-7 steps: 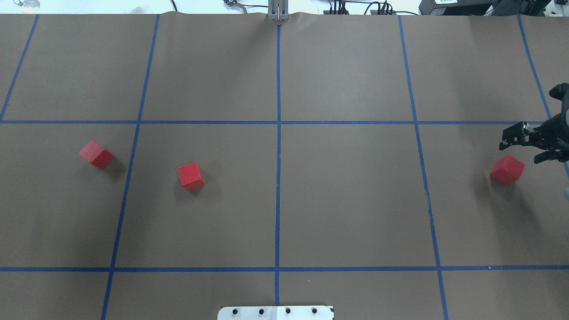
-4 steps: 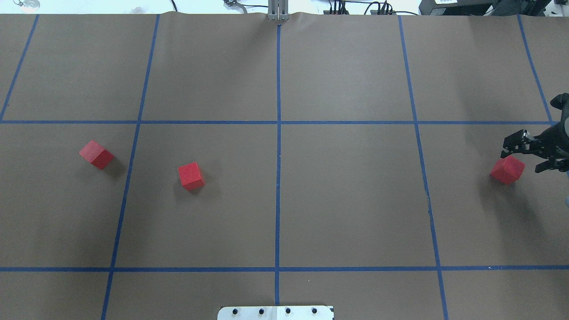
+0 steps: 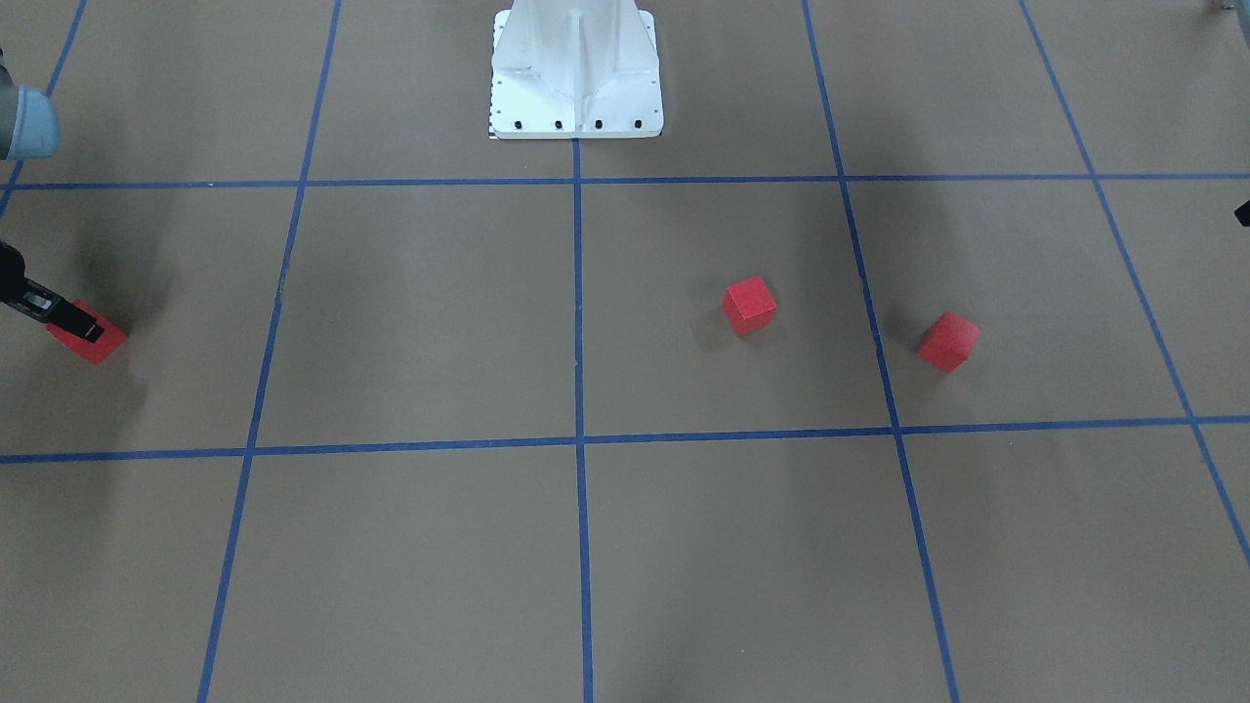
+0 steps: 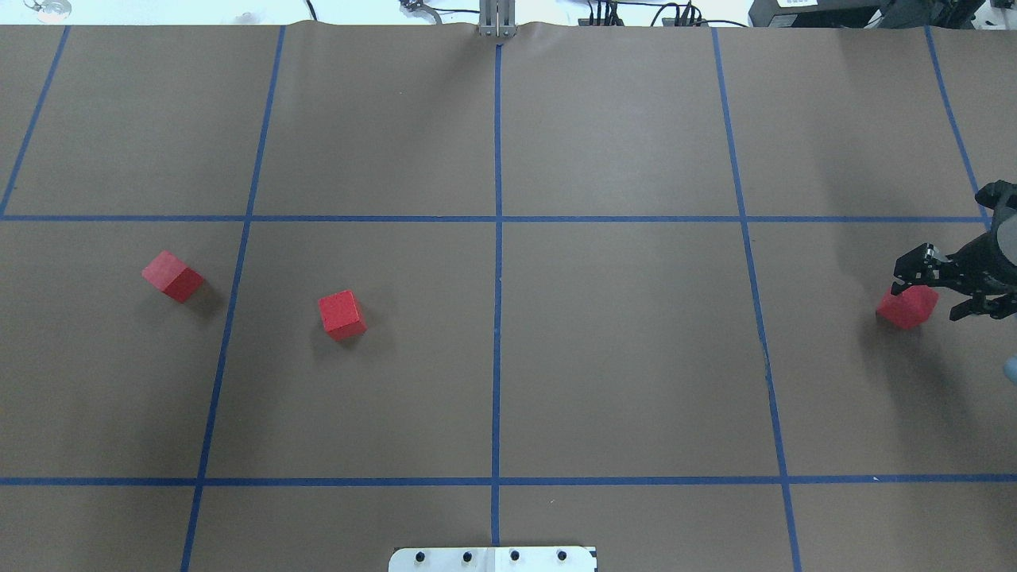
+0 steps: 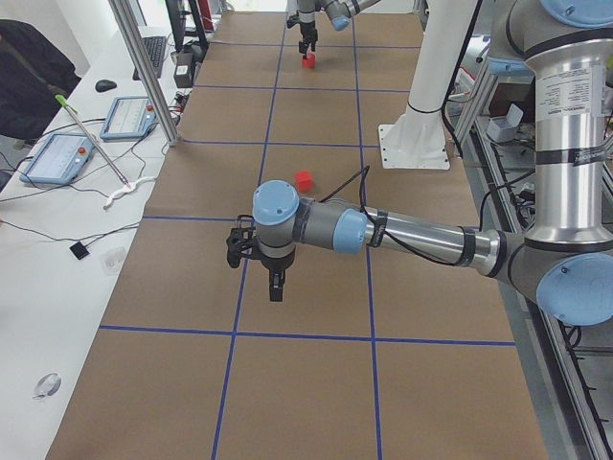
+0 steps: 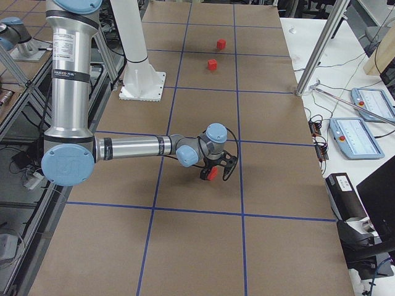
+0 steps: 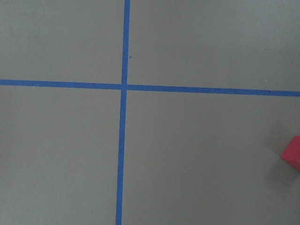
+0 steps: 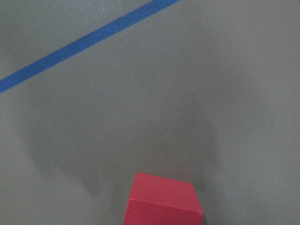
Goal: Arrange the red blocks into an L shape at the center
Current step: 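Lower the right gripper onto the red cube farthest from the left arm and grasp it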
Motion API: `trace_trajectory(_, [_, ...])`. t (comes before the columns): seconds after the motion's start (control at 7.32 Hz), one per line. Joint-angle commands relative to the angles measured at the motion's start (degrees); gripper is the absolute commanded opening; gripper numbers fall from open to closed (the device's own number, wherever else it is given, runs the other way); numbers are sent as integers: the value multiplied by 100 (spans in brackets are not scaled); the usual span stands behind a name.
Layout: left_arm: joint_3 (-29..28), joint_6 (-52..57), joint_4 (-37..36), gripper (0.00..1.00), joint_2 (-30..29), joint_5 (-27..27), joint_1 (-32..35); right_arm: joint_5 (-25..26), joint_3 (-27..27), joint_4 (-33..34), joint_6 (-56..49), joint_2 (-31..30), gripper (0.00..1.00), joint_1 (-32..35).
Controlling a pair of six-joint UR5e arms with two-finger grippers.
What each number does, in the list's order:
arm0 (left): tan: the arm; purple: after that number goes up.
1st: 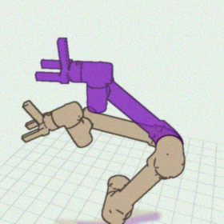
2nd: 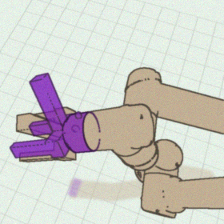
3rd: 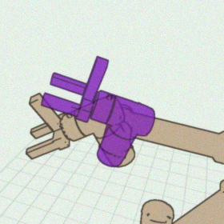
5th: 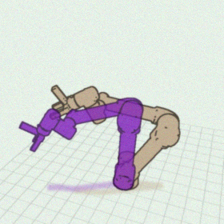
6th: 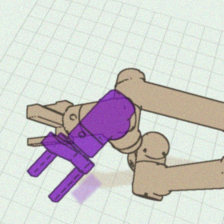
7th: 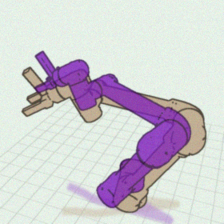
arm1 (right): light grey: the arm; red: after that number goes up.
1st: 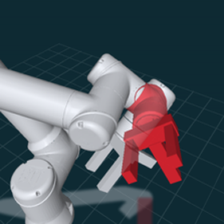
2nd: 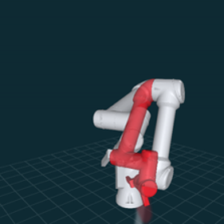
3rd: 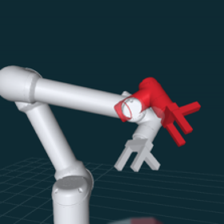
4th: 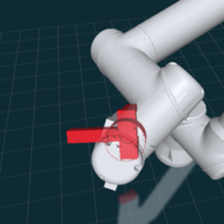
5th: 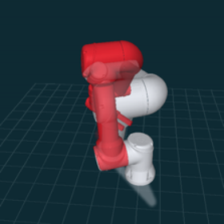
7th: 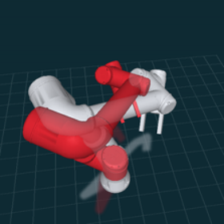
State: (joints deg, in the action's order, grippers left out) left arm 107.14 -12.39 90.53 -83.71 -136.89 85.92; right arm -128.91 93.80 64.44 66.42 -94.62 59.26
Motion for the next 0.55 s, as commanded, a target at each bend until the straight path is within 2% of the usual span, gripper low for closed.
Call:
trace_trajectory(0.0, [123,0,0,100,74,14,4,-2,-46,7,20,23,31,-20])
trace_trajectory(0.14, [132,0,0,100,74,5,4,-28,-46,7,37,92,0,-20])
trace_trajectory(0.41, [149,0,0,100,74,5,4,-160,207,86,46,390,0,-3])
